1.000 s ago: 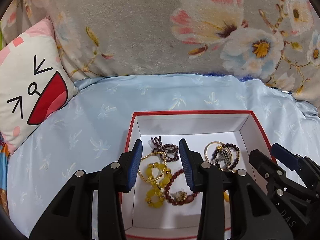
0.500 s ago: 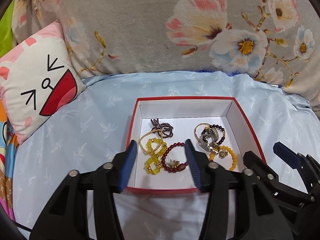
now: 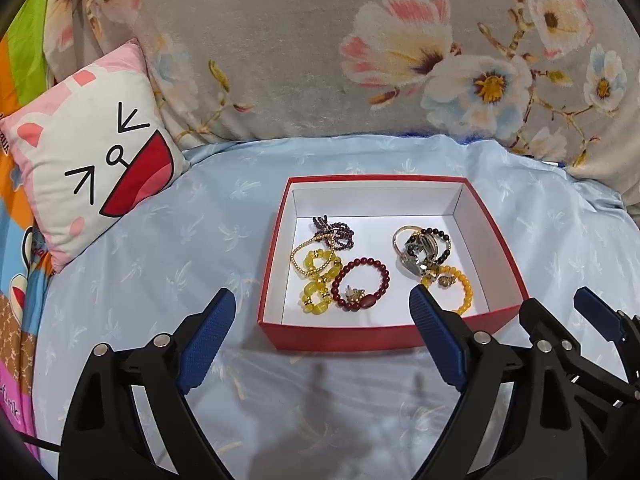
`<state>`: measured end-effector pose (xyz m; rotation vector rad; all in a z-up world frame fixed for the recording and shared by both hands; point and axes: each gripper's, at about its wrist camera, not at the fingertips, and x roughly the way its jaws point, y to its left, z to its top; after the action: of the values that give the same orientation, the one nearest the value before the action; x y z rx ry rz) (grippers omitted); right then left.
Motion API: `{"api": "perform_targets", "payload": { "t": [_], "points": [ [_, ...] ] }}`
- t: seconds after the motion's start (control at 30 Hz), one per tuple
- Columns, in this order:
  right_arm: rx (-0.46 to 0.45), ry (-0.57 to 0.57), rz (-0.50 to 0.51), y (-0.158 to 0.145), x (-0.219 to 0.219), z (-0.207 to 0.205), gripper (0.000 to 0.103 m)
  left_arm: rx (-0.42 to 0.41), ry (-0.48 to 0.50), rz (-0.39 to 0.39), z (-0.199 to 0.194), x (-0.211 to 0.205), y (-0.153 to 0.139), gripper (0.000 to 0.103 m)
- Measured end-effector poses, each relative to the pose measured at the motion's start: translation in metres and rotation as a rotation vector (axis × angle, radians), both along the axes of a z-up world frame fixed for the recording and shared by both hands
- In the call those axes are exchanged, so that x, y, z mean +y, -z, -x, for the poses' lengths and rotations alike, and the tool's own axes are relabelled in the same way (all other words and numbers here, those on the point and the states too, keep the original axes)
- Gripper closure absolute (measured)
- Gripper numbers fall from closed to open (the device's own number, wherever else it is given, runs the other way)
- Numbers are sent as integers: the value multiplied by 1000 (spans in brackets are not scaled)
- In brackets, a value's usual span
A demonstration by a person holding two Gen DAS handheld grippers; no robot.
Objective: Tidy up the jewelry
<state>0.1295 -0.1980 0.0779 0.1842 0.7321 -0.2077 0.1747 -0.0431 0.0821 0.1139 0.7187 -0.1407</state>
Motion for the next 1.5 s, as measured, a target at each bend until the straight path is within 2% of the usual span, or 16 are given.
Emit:
{"api": "perform_targets", "payload": {
  "t": [0.53,1.5],
  "points": [
    [12,-32,0,-4,7,5,37,29,-31,56,8,14,1,19],
    [12,-25,9,-5,10,5,37,18,-47,34,10,17,-1,19]
  ]
}}
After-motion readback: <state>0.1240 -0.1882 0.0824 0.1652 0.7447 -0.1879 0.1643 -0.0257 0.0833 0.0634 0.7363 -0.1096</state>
